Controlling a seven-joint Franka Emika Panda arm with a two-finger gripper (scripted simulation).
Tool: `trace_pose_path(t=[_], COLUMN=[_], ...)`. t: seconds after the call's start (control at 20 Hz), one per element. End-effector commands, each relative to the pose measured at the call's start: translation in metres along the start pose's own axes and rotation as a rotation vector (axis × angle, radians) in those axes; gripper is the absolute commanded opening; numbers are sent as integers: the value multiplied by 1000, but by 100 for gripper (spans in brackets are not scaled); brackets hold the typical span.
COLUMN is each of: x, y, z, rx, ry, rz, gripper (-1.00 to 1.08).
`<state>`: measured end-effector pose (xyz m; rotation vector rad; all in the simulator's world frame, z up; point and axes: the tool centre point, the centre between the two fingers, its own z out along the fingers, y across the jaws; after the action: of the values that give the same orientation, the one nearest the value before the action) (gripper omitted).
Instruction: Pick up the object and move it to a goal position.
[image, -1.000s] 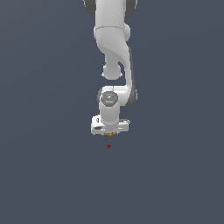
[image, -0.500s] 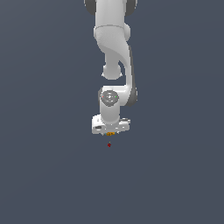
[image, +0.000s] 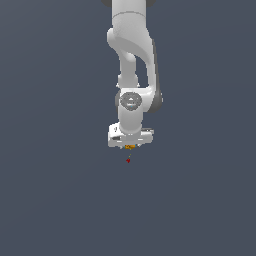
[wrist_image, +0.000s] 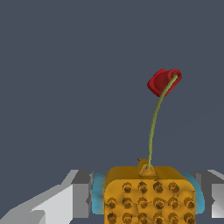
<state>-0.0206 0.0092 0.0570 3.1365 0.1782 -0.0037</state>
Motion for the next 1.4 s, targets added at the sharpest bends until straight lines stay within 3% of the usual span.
trace_pose_path(t=[0.0, 1.35], x=[-3, -55], y=[-8, -139], z=[-17, -284], rx=[0, -2], ry=[2, 2], rz=[0, -1], gripper=[-100, -100])
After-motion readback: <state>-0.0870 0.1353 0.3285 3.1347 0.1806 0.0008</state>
